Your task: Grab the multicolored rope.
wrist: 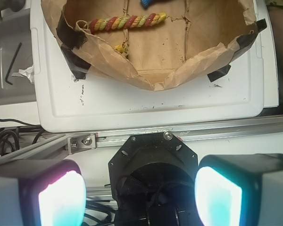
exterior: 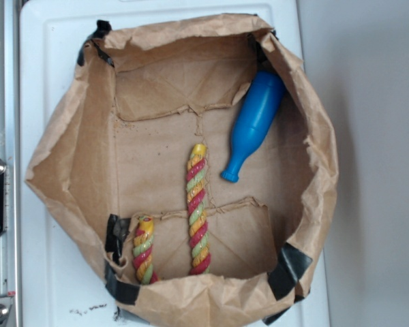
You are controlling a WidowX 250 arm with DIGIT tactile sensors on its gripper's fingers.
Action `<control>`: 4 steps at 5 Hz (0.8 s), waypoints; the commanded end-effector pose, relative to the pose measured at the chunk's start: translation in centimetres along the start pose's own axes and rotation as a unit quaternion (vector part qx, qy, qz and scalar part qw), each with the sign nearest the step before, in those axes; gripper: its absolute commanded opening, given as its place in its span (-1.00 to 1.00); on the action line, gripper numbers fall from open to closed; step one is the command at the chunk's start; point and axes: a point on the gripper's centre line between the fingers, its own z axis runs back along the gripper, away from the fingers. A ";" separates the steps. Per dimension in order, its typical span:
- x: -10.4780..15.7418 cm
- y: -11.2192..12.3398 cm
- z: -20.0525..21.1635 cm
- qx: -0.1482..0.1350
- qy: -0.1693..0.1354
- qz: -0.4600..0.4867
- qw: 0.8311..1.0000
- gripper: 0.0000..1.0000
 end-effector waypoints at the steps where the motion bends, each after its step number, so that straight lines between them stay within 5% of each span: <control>1: 0.0 0.0 0.0 0.000 0.000 0.000 1.000 1.00; 3: 8.0 -1.6 -1.4 -0.002 -0.003 0.015 1.000 1.00; 4: 10.6 -1.2 -3.2 -0.026 -0.026 -0.109 0.993 1.00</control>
